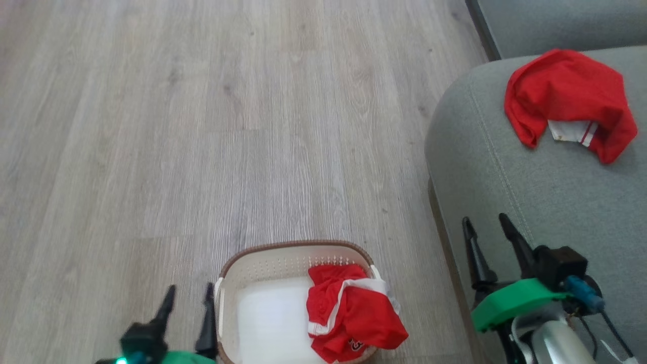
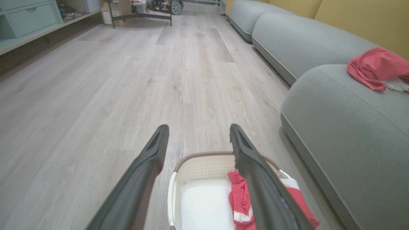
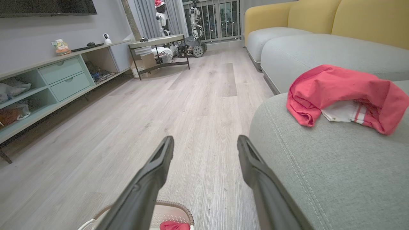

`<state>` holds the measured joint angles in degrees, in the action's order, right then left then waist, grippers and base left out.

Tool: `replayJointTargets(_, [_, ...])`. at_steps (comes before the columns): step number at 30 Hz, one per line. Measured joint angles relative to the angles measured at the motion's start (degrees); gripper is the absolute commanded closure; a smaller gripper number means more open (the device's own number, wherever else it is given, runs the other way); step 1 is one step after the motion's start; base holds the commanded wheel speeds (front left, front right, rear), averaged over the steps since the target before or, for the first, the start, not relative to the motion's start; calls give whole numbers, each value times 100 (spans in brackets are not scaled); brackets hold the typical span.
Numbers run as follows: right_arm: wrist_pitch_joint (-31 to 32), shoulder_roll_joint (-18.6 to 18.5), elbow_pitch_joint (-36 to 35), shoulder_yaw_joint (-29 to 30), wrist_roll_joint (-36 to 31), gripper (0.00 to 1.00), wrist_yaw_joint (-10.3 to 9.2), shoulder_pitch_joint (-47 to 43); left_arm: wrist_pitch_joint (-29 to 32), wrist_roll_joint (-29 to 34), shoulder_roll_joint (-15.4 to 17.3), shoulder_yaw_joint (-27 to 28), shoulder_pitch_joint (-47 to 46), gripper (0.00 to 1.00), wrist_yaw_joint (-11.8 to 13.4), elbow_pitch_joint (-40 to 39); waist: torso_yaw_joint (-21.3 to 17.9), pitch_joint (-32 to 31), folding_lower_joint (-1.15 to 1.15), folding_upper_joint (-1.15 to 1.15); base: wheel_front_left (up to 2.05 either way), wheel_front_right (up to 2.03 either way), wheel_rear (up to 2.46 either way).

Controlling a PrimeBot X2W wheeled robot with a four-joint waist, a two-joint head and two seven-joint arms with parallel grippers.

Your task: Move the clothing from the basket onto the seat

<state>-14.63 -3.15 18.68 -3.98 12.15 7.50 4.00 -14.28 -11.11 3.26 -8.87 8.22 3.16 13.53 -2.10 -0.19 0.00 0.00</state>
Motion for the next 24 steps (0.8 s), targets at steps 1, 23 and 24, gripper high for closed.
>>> replayJointTargets(1, [0, 1, -23, 33, -1, 0, 0, 0, -1, 37, 0, -66, -19, 0, -37, 47, 0, 32, 0, 0, 0, 0, 0])
replayJointTargets(23, [0, 15, -1761, 815, -619, 0, 0, 1319, 244, 850, -51, -1885, -3332, 0, -661, 2805, -319, 2420, 0, -1, 0, 0, 0])
replayJointTargets(24, [0, 15, -1831, 831, -637, 0, 0, 1349, 245, 849, -51, -1978, -3478, 0, -673, 2965, -349, 2550, 0, -1, 0, 0, 0])
